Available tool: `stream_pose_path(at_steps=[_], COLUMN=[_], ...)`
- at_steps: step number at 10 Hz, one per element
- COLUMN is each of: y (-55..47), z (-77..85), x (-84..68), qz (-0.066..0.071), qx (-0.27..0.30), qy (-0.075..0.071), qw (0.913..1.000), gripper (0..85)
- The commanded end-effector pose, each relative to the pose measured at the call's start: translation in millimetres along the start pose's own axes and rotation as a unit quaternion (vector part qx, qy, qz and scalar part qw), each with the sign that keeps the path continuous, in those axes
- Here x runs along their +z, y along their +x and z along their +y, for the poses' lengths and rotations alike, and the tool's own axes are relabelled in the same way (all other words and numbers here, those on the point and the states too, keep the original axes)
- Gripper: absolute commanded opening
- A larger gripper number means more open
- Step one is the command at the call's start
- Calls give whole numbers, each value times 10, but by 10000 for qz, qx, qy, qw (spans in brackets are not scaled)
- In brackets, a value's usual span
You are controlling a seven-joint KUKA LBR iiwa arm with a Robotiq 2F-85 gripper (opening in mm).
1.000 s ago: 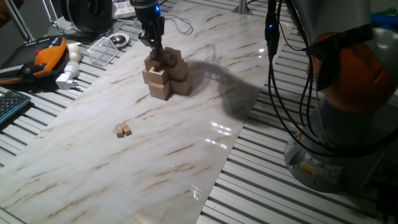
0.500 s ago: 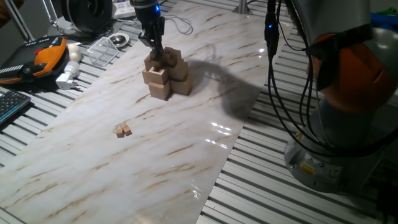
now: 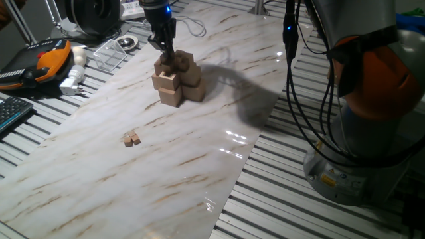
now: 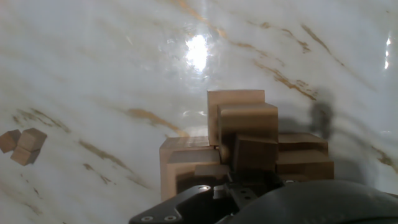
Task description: Stack the blocks into a cross shape
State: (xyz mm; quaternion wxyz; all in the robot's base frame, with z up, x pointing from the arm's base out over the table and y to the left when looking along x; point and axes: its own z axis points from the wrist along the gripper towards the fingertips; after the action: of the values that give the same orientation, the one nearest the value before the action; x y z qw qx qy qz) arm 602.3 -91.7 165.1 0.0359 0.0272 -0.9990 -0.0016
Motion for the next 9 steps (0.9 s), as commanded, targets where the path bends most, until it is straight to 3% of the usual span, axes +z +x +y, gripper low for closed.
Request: stream_pose_path(at_steps=[1, 2, 9], y=[1, 2, 4], z=[-1, 0, 3], x=[2, 5, 7], qz=[0, 0, 18], qx=[1, 1, -10], qy=[7, 7, 68], qw=[10000, 10000, 10000], gripper=[0, 170, 170])
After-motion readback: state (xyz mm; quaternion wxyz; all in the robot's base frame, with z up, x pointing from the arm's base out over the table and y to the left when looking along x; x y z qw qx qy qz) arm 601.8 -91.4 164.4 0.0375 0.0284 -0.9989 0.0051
